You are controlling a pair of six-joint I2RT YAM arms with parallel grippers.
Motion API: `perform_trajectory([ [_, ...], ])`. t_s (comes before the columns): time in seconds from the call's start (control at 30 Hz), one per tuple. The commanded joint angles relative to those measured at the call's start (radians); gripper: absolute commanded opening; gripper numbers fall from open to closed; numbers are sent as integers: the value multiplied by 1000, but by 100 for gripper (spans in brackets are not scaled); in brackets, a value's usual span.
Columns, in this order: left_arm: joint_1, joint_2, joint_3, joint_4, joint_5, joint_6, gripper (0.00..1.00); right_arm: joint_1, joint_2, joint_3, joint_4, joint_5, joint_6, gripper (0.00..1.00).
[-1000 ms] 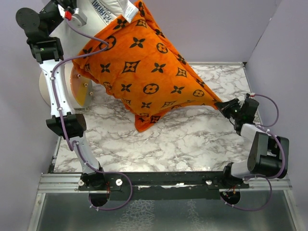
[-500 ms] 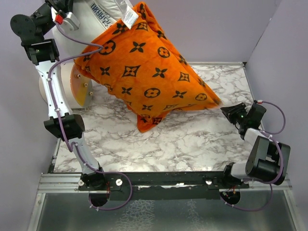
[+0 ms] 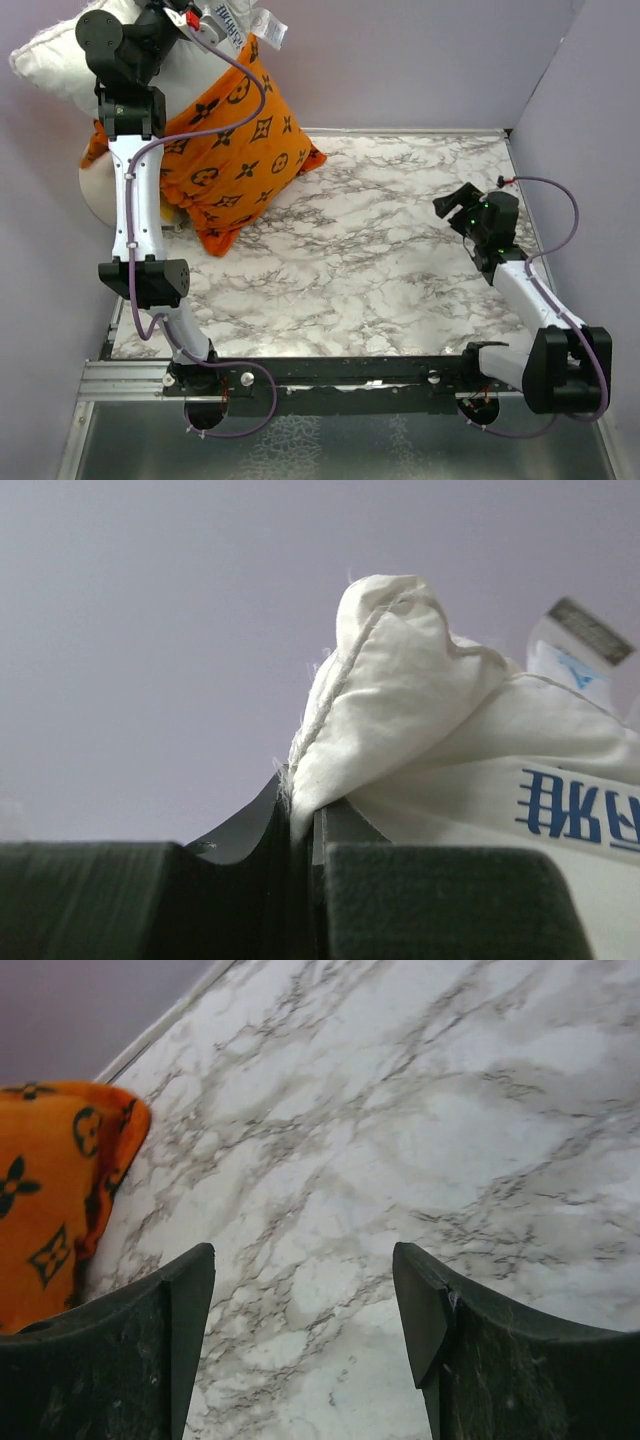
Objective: Remove the pillowcase from the pillow
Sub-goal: Remove the pillow from the pillowcase.
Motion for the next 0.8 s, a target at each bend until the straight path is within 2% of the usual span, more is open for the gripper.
perform_trajectory([
  [0.0, -40, -107, 2, 132, -180, 195, 0, 199, -86, -26, -41, 169, -38, 72],
  [0.17, -132, -82, 37, 88, -261, 270, 0, 429, -84, -23, -20, 277, -44, 74],
  [0.33, -286, 41, 305, -1, -404, 330, 0, 689, 2, 31, 15, 411, -91, 80],
  [0.4, -340, 55, 321, 14, -413, 373, 0, 755, 51, 51, 35, 433, -102, 82],
  [0.57, -420, -11, 162, 156, -370, 377, 0, 844, 119, 48, 95, 446, -84, 84],
  [0.77, -502, 86, 285, 253, -338, 463, 0, 867, 133, 20, 130, 436, -66, 84],
])
